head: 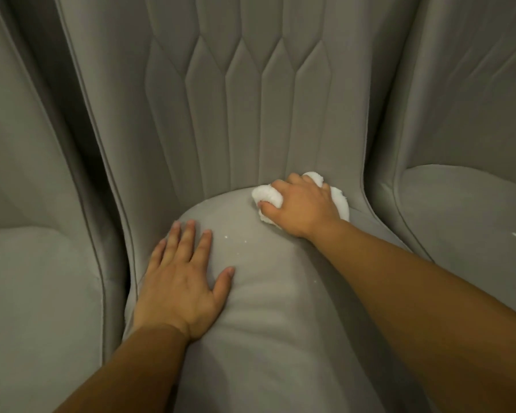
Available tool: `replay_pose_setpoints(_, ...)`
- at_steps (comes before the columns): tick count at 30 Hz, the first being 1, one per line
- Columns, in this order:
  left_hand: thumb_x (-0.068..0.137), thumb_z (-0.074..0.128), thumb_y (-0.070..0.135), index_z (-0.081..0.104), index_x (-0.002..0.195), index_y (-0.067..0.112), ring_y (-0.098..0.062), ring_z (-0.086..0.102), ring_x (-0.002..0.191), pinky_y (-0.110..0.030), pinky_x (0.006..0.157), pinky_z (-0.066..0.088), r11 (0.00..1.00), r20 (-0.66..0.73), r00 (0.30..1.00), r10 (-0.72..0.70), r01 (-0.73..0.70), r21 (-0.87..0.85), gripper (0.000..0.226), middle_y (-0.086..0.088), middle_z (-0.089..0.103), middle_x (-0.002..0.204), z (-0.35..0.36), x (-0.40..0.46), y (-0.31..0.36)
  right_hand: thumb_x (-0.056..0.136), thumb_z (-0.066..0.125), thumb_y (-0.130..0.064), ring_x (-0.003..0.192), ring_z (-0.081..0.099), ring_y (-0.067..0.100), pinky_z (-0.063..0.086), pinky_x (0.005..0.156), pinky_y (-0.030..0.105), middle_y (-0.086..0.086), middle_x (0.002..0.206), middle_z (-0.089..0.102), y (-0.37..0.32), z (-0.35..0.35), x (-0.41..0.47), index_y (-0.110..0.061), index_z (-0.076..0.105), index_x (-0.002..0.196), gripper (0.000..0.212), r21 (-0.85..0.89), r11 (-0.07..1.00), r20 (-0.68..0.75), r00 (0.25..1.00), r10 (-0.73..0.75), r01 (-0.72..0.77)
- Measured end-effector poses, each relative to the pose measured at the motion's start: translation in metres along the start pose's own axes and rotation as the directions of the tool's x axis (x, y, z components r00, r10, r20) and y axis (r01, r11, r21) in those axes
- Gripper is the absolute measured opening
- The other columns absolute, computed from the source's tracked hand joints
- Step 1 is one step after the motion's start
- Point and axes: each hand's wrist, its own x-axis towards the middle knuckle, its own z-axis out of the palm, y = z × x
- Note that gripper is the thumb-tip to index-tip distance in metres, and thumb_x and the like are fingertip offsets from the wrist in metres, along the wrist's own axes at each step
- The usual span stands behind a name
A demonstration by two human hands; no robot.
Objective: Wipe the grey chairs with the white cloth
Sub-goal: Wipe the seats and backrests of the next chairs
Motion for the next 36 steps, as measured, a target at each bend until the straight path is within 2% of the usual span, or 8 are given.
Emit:
replay_pose_setpoints(7,0.084,0.006,0.080,-0.010,0.157,0.030,-0.022,-0.034,0.144,-0.038,0.120,-0.009,0.997,0.011,0.997,-0.076,0.076,0.009,0.089,-0.006,-0.028,0.160,-0.003,-0.002,0.002,0.091,0.040,-0.067,0.126,0.045,0.026,0.031,0.105,0.051,-0.001,0.128,0.055,0.001,0.000,-0.004,-0.034,0.057,0.122,0.048,-0.007,1.000,0.021,0.999,-0.027,0.027)
replay_pose_setpoints(14,0.086,0.023,0.077,-0.018,0.154,0.025,-0.033,-0.041,0.139,-0.057,0.117,-0.011,0.944,-0.149,0.950,-0.274,0.296,0.148,0.095,-0.006,-0.047,0.150,-0.021,0.003,-0.018,0.090,0.033,-0.069,0.123,0.048,0.029,0.035,0.101,0.049,0.001,0.125,0.057,0.000,0.004,0.009,-0.033,0.058,0.119,0.053,-0.068,0.998,0.018,1.000,-0.014,0.015)
replay_pose_setpoints(18,0.089,0.050,0.059,-0.013,0.154,0.038,-0.029,-0.031,0.145,-0.052,0.121,0.004,0.967,-0.324,0.940,-0.105,0.173,0.187,0.093,-0.006,-0.042,0.154,-0.034,0.019,-0.059,0.091,0.033,-0.071,0.124,0.049,0.030,0.034,0.102,0.049,0.001,0.126,0.057,0.001,0.004,0.011,-0.032,0.057,0.120,0.054,-0.076,0.997,0.013,1.000,-0.025,0.026)
replay_pose_setpoints(22,0.083,0.055,0.068,-0.007,0.157,0.023,-0.032,-0.024,0.147,-0.045,0.122,0.006,0.960,-0.488,0.841,-0.233,0.279,0.024,0.107,-0.022,-0.028,0.157,-0.042,0.032,-0.068,0.092,0.033,-0.071,0.125,0.049,0.029,0.035,0.103,0.049,0.001,0.127,0.058,0.003,0.005,0.009,-0.032,0.057,0.121,0.054,-0.090,0.995,0.008,0.999,-0.047,0.048)
replay_pose_setpoints(26,0.078,0.043,0.081,0.018,0.157,0.016,-0.028,-0.022,0.148,-0.046,0.122,0.002,0.953,-0.442,0.851,-0.283,0.301,-0.030,0.106,-0.017,-0.022,0.161,-0.049,0.044,-0.079,0.091,0.034,-0.072,0.123,0.050,0.028,0.036,0.102,0.048,0.000,0.126,0.058,0.005,0.008,0.011,-0.033,0.057,0.119,0.053,-0.085,0.995,0.001,0.999,-0.054,0.054)
replay_pose_setpoints(30,0.083,0.041,0.074,0.053,0.135,0.012,-0.027,-0.023,0.148,-0.047,0.121,-0.003,0.971,-0.483,0.842,-0.241,0.209,-0.120,0.082,-0.016,-0.023,0.161,-0.038,0.047,-0.082,0.091,0.033,-0.073,0.122,0.050,0.029,0.036,0.101,0.048,0.000,0.125,0.057,0.005,0.008,0.012,-0.034,0.057,0.119,0.054,-0.084,0.995,0.020,0.998,-0.053,0.054)
replay_pose_setpoints(33,0.088,0.041,0.069,0.059,0.118,0.007,-0.027,-0.023,0.149,-0.053,0.121,0.000,0.969,-0.511,0.824,-0.244,0.190,-0.157,0.071,-0.016,-0.022,0.162,-0.034,0.050,-0.086,0.090,0.036,-0.074,0.123,0.049,0.029,0.037,0.102,0.047,0.000,0.127,0.056,-0.001,0.000,0.000,-0.036,0.055,0.124,0.054,-0.022,0.995,0.065,0.993,-0.096,0.097)
replay_pose_setpoints(36,0.090,0.040,0.069,0.057,0.120,0.007,-0.027,-0.024,0.148,-0.054,0.120,0.000,0.968,-0.507,0.825,-0.251,0.200,-0.153,0.070,-0.016,-0.023,0.161,-0.032,0.051,-0.085,0.079,0.031,-0.081,0.128,0.046,0.024,0.037,0.102,0.043,-0.007,0.133,0.053,-0.027,-0.010,-0.040,-0.040,0.053,0.131,0.070,0.023,0.973,0.141,0.962,-0.233,0.232)
